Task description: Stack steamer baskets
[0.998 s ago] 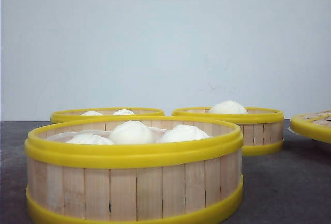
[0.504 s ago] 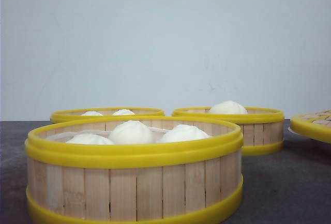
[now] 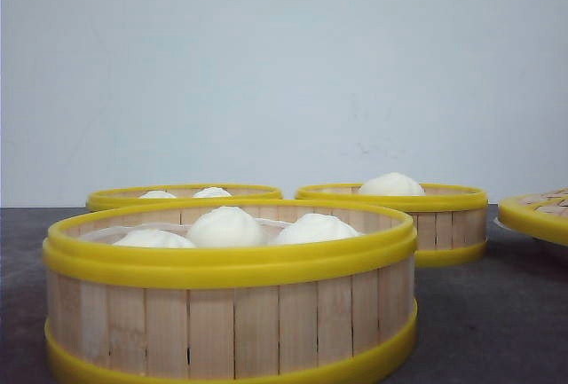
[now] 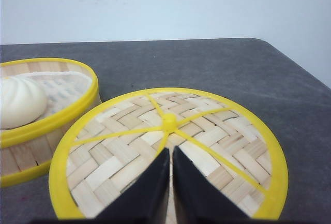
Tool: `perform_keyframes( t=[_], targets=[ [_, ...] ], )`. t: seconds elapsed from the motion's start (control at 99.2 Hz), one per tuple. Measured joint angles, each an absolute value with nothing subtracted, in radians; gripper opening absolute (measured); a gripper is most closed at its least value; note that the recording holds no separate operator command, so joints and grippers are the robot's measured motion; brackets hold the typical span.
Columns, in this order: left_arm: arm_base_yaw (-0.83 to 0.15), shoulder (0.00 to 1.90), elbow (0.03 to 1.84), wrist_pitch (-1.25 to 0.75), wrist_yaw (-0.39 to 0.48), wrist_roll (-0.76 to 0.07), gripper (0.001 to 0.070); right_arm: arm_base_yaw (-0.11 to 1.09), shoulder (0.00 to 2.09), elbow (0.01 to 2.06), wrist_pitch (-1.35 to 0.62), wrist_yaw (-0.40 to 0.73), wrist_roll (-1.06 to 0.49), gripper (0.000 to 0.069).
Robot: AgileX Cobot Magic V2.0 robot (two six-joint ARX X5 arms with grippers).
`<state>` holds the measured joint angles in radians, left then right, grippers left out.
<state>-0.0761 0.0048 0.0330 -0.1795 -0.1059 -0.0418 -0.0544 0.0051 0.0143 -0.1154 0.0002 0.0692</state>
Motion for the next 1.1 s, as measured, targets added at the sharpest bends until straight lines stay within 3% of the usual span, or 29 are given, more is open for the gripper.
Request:
perform_keyframes(
  t=[0.454, 0.625, 0.797, 1.099],
  targets=[
    [-0.076, 0.005, 0.033, -0.179, -0.106, -0.042, 0.0025, -0.054, 0.005, 0.014, -0.095, 0.000, 0.070, 0.0004],
    [-0.076, 0.005, 0.033, -0.179, -0.106, -0.046, 0.0025, -0.054, 0.005, 0.014, -0.085, -0.020, 0.138, 0.0005],
    [-0.076, 0.005, 0.033, -0.179, -0.105, -0.155, 0.0025, -0.054, 0.005, 0.014, -0.091, -0.079, 0.305, 0.0004],
    [-0.076, 0.005, 0.033, -0.178, -0.106, -0.378, 0.0024, -0.054, 0.005, 0.014, -0.082, -0.057, 0.482, 0.0004]
  ],
)
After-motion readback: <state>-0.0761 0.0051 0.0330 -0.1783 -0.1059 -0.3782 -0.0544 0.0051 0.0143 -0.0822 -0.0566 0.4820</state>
